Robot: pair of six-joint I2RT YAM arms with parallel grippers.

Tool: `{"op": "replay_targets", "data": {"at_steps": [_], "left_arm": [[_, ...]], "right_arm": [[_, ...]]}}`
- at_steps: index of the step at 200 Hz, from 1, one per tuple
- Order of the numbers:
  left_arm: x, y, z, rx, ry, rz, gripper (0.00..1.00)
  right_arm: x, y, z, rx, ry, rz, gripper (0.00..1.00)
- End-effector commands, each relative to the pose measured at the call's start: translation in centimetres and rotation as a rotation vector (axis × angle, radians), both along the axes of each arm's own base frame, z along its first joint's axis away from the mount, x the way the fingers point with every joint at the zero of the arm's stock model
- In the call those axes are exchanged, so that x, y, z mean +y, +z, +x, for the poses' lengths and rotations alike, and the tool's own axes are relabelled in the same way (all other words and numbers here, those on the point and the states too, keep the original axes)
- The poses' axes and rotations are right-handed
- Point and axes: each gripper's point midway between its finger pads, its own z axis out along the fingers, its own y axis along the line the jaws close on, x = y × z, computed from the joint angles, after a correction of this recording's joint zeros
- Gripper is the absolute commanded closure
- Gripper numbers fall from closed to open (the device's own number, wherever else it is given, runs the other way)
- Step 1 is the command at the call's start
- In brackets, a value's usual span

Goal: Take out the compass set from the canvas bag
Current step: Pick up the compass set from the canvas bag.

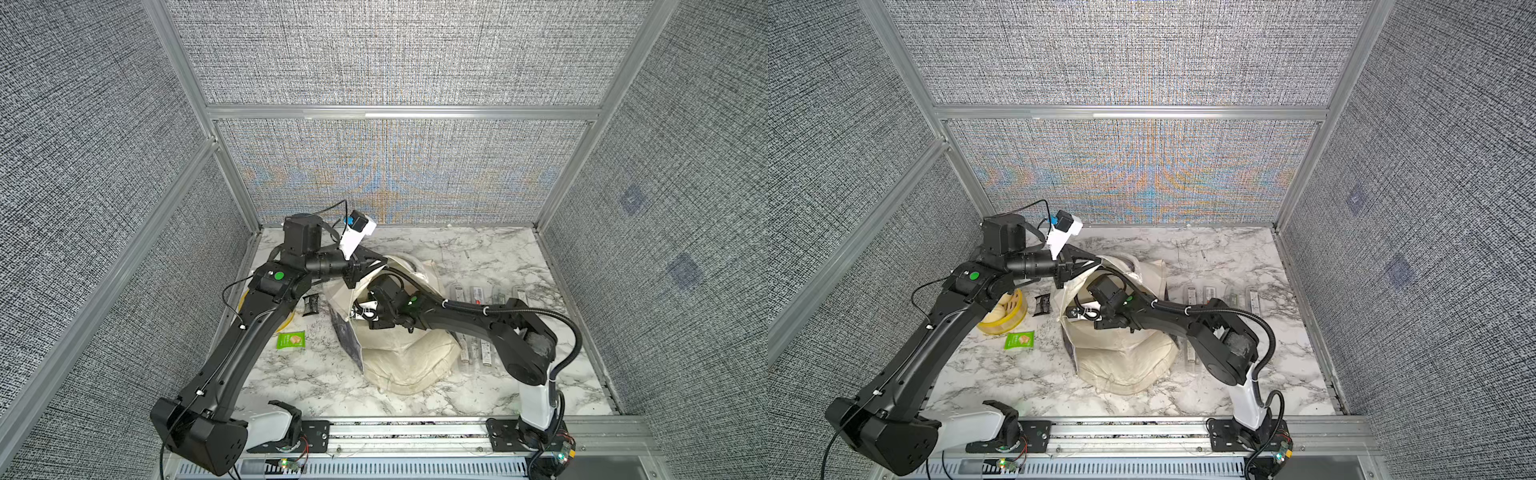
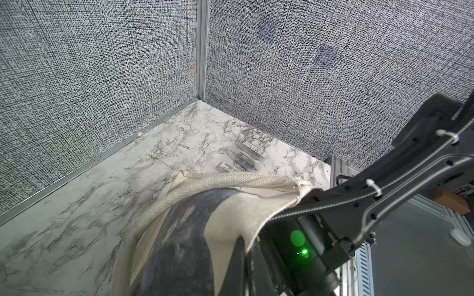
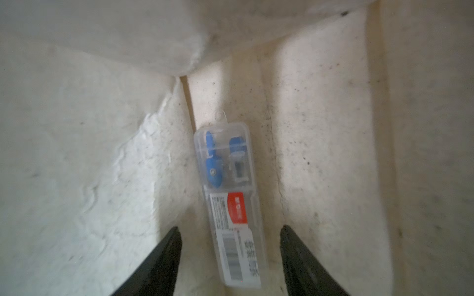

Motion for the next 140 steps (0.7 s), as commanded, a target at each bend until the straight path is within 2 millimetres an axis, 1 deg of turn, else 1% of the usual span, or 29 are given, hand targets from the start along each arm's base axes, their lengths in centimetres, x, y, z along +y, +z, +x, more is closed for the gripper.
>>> {"op": "replay_targets", "data": {"at_steps": [1, 10, 28, 52, 66, 84, 99, 113, 127, 140], "left_arm": [[-0.3, 1.3, -0.4, -0.038, -0.039, -0.045, 1.00], [-0.4, 1.4, -0.4, -0.038, -0.042, -0.047, 1.00], [-0.5, 1.4, -0.5, -0.036, -0.048, -0.053, 1.00], [-0.5, 1.4, -0.5, -0.032, -0.050, -0.053, 1.00], [-0.4, 1.4, -0.5, -0.033, -0.049, -0.054, 1.00], [-0.4, 1.6, -0.6, -0.037, -0.051, -0.056, 1.00], [-0.3, 1.6, -0.7, -0.041, -0.050, -0.055, 1.00], [-0.4, 1.7, -0.7, -0.044, -0.049, -0.054, 1.00], [-0.3, 1.6, -0.6, -0.046, -0.044, -0.052, 1.00], [-0.3, 1.5, -0.6, -0.043, -0.044, -0.049, 1.00]], "right_arm": [[1.7, -0.6, 0.9, -0.014, 0.015, 0.043, 0.36], [1.8, -1.2, 1.4, -0.014, 0.008, 0.036, 0.36], [2.0, -1.8, 2.7, -0.026, -0.027, 0.033, 0.35], [1.8, -2.6, 4.2, -0.051, -0.081, -0.007, 0.35], [1.3, -3.2, 4.9, -0.043, -0.134, -0.043, 0.36], [0.1, -4.6, 5.9, -0.021, -0.213, -0.104, 0.39], [-0.9, -5.7, 6.2, 0.002, -0.277, -0.142, 0.43], [-1.4, -6.0, 6.4, 0.019, -0.324, -0.158, 0.47], [-1.7, -5.8, 6.5, 0.035, -0.374, -0.150, 0.49], [-1.8, -5.3, 6.2, 0.076, -0.408, -0.141, 0.52]]}}
